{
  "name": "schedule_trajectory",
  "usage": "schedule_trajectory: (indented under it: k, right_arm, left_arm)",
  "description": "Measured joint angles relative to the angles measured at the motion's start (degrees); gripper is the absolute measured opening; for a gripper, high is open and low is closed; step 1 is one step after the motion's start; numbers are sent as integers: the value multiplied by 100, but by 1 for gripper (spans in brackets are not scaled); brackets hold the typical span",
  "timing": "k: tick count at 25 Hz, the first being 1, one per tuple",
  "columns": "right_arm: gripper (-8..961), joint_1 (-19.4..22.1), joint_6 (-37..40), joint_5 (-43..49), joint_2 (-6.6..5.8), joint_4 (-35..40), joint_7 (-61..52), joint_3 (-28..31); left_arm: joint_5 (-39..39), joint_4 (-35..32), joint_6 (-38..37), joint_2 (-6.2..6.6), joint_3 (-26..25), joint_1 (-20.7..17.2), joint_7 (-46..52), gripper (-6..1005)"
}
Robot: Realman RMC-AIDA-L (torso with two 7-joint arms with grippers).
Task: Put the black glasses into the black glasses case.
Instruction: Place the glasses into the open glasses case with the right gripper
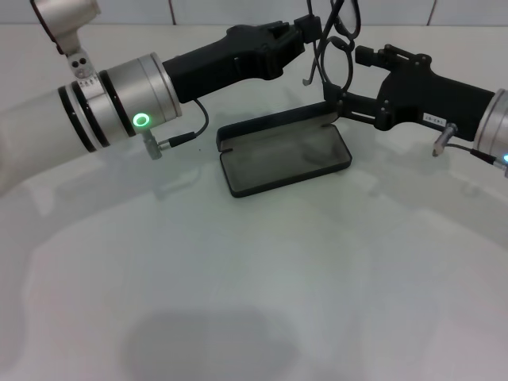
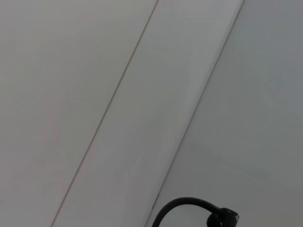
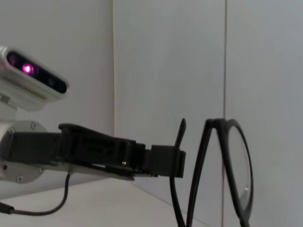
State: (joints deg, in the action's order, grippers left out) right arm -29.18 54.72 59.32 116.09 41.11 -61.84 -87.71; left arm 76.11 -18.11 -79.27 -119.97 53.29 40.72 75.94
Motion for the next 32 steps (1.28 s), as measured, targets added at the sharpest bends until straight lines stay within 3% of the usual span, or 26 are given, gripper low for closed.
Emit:
schedule_trajectory:
  k: [32]
  right_arm:
    - [735,-51,-502,-545,10,250,431,-534]
  left_arm:
    - [-55,220,-52,-62,67,206,2,57]
